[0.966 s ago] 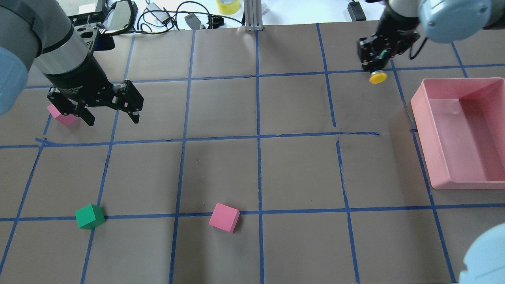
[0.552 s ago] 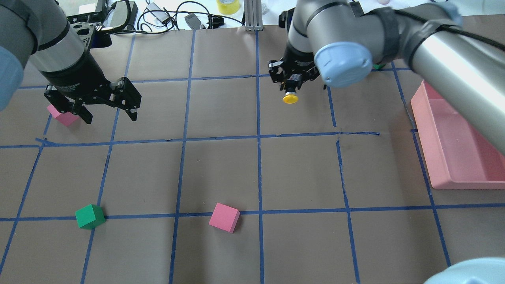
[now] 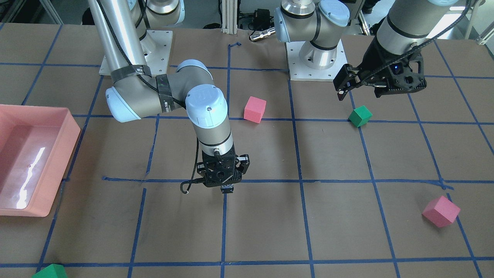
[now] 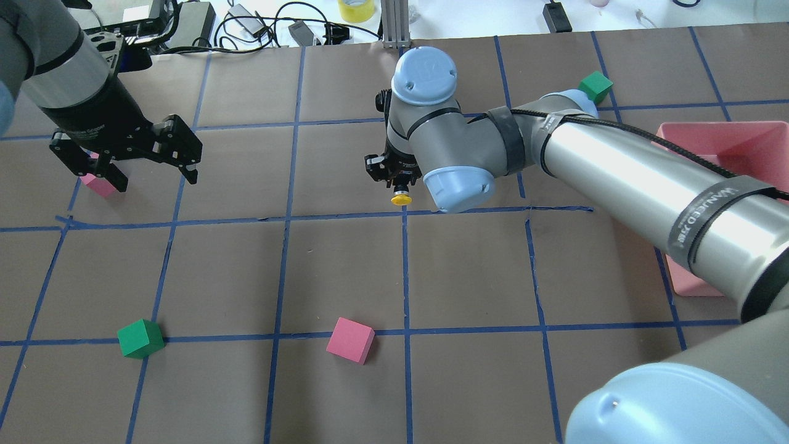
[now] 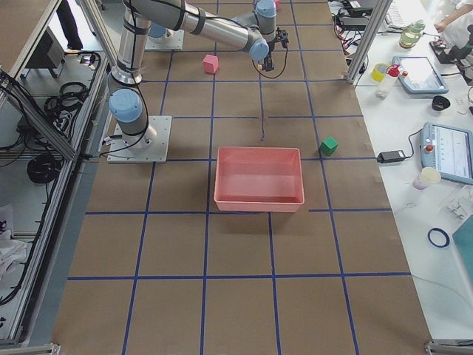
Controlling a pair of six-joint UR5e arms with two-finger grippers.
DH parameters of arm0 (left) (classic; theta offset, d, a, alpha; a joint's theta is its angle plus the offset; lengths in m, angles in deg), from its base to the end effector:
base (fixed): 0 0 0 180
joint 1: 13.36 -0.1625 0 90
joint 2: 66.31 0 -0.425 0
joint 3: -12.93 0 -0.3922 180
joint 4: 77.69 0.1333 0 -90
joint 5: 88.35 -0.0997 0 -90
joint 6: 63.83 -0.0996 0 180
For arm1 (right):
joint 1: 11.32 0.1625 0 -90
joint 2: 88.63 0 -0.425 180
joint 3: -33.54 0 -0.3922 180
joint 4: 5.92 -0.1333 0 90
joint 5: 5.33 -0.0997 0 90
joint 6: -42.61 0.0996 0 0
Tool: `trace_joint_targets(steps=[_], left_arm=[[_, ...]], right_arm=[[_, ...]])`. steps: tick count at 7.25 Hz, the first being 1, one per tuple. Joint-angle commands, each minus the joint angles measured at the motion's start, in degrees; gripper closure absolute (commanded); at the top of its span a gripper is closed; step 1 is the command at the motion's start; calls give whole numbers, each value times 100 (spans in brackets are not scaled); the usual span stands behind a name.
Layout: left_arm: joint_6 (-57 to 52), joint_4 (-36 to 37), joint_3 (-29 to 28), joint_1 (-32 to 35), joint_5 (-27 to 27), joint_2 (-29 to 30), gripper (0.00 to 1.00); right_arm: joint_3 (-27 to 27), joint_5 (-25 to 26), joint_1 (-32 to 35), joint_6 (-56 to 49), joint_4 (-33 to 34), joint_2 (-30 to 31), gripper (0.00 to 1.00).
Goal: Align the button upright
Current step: 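Lift the button out of the bin and carry it toward the table center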
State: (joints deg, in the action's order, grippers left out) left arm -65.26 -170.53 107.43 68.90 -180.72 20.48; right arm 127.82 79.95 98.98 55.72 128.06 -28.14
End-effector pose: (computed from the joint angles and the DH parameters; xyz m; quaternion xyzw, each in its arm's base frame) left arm -0.0660 -0.4738 0.4716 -0.0542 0.9977 0.0376 0.0177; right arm 0.3586 -0.5615 0.2342 -0.0661 0.9930 -0.0732 0.0648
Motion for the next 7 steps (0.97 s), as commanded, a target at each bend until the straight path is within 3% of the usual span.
trace_joint_targets(steps=[1,2,3,5,6,7], left_arm=[[-7,-6,41,-61,43,40,0],[-7,3,50,-53,70,22,0],[19,-6,50,-44,70,-4,0],[28,3,68,-44,87,66,0],[2,-6,77,-44,87,83,0],[2,-32,68,-44,96,75,0]], right_arm=[[-15,-2,44,-11,488,-449,96],[20,-55,44,-81,480,-459,83],[21,-72,44,-194,454,-450,57],[38,-73,35,-231,331,-406,55],[73,-64,35,-240,304,-397,12],[56,-46,35,-196,278,-310,0]])
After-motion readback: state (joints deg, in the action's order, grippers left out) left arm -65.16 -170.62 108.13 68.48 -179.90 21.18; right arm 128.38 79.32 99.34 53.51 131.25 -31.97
